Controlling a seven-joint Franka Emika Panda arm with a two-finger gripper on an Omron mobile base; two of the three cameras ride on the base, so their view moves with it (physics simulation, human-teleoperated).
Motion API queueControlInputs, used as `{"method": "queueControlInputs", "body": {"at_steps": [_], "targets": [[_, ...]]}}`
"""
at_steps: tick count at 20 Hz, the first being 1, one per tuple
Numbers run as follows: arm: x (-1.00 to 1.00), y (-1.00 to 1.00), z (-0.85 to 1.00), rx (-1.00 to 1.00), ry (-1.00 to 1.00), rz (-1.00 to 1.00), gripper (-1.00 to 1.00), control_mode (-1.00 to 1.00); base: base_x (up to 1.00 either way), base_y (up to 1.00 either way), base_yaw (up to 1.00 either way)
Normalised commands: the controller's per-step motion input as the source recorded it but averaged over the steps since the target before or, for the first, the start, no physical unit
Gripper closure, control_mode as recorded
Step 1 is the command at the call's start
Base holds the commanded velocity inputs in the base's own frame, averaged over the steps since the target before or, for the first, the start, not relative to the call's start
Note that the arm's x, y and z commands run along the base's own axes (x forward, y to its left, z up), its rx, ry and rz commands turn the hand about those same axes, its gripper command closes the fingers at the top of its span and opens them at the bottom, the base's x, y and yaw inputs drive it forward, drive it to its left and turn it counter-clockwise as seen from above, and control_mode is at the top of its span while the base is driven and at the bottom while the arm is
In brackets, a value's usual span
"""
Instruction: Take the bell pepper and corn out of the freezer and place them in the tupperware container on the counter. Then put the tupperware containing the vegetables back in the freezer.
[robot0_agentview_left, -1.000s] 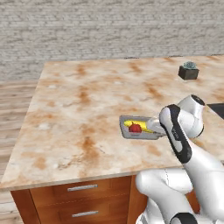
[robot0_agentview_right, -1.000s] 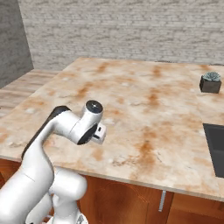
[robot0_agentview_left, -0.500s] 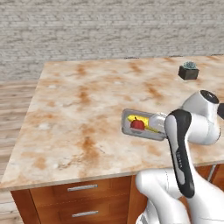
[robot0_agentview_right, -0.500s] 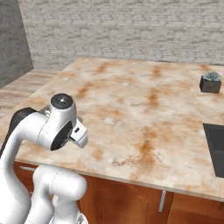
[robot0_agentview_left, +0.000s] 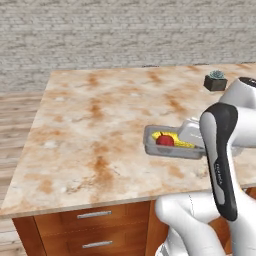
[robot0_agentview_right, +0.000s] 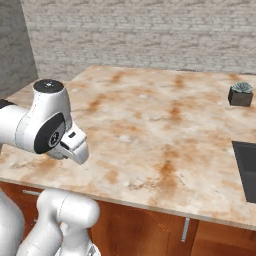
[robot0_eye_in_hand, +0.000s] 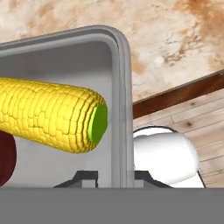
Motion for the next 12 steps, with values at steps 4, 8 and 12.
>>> {"method": "queueControlInputs", "body": {"at_steps": [4,8,12], "targets": [[-0.92,0.00,0.03,-0.08,0.18,0.00,1.00,-1.00,0.00,0.00,0.00],[-0.37,0.00,0.01,-0.01,0.01,0.00,1.00,1.00,-0.45,0.10,0.00],[0.00,0.00,0.00,0.00,0.00,0.00,1.00,1.00,-1.00,0.87,0.00]]}}
